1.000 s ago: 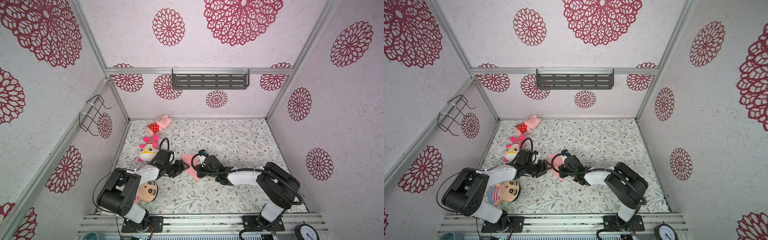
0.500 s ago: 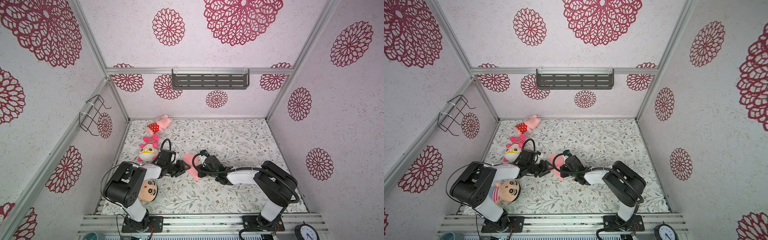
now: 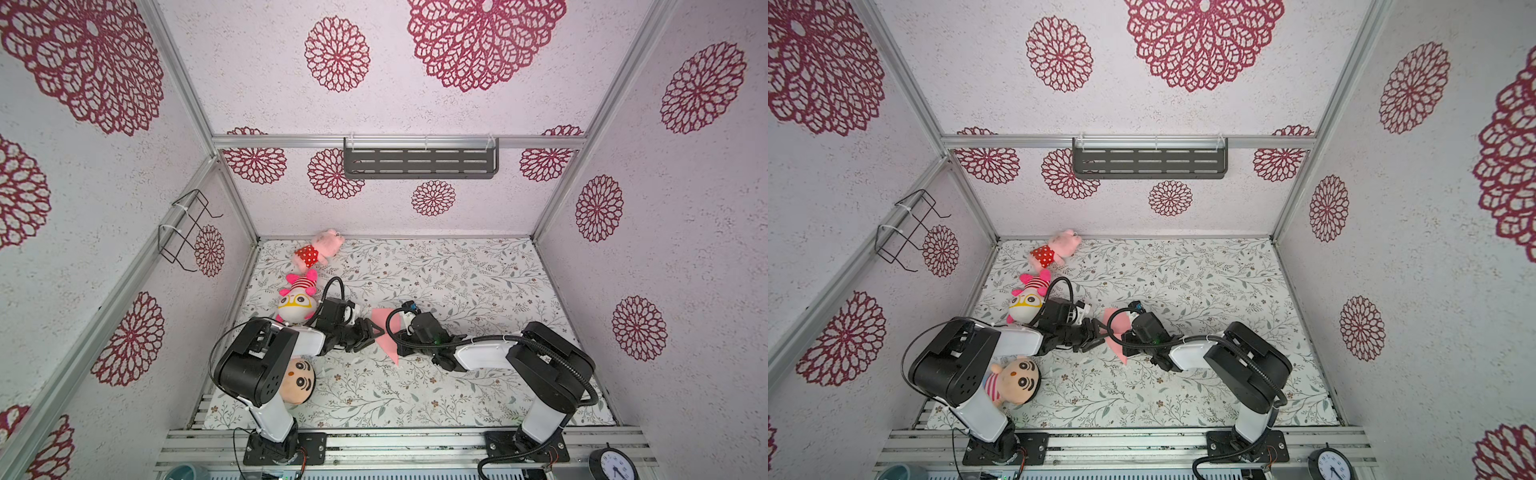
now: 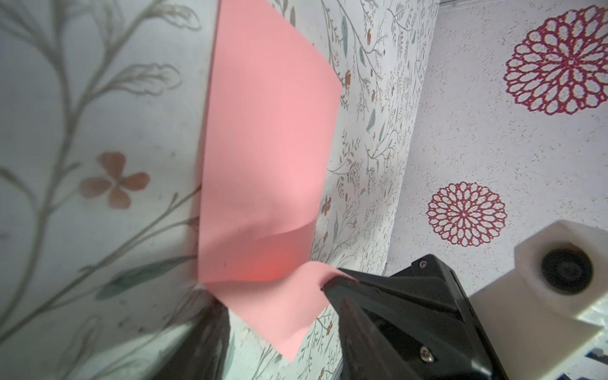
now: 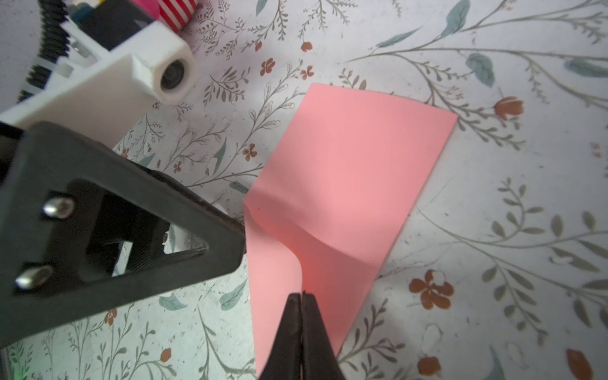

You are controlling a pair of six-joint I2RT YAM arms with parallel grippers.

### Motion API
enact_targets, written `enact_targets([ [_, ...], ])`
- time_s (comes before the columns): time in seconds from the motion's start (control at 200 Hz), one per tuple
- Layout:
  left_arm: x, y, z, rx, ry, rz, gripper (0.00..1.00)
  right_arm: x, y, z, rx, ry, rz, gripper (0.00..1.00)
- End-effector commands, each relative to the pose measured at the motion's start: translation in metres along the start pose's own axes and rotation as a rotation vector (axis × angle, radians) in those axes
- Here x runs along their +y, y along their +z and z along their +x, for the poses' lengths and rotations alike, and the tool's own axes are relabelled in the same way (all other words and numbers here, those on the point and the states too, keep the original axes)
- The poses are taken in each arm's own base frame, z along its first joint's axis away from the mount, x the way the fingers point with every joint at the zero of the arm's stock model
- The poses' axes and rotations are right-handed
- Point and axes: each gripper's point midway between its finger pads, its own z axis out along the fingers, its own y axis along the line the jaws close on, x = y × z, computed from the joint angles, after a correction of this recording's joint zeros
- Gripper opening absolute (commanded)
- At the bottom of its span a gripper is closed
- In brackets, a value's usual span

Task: Fold a paper plane with a square sheet of paper (pick it up from the middle)

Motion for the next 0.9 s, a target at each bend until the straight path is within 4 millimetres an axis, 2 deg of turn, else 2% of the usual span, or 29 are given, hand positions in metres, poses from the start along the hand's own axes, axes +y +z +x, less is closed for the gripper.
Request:
enact_targets([
  [0.0,-0.003,0.004,-0.006,-0.005,-0.006,0.031,0.57,-0.001,0.001,-0.003,-0.016,0.021,-0.006,0.06],
  [0.145,-0.007,0.006,-0.007,-0.004,-0.013,0.053,0.58,-0.006,0.001,-0.001,-0.011,0.031,0.008,0.08],
  [0.385,-0.004,0.006,-0.005,0.0,-0.024,0.045,0.58,-0.019,0.004,0.008,0.018,0.042,0.07,0.17],
  [0.64,-0.004,0.006,-0.005,0.005,-0.024,0.044,0.58,-0.028,0.007,0.014,0.04,0.04,0.111,0.15],
  [0.896,-0.001,0.011,-0.005,0.026,-0.037,0.04,0.48,-0.032,0.01,0.022,0.063,0.042,0.126,0.13],
])
